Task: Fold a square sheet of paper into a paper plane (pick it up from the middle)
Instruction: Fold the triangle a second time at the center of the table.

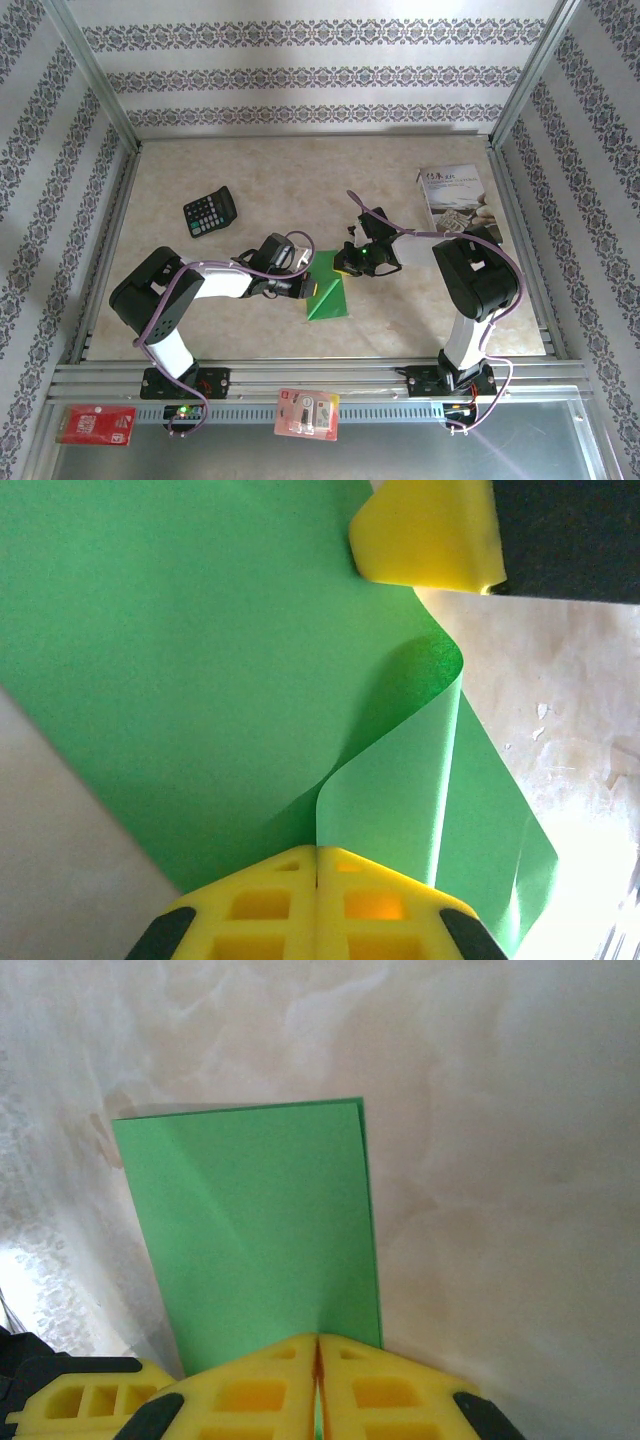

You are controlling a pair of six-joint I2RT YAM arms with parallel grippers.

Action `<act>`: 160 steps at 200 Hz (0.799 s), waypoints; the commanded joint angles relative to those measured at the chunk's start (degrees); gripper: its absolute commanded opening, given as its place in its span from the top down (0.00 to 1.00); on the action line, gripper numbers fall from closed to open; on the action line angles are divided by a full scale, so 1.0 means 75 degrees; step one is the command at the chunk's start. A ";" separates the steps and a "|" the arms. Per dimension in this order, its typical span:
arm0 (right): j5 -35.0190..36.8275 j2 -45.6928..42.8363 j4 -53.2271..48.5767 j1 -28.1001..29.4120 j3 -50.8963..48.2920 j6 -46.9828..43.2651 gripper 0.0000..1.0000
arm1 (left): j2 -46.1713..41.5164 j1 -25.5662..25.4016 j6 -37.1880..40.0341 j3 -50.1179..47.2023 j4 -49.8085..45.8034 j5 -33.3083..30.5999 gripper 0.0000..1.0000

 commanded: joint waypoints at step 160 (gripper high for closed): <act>0.0324 0.0082 -0.0217 -0.0047 -0.0195 -0.0078 0.89 | 0.0393 0.0064 -0.0180 0.0248 -0.0402 0.0147 0.98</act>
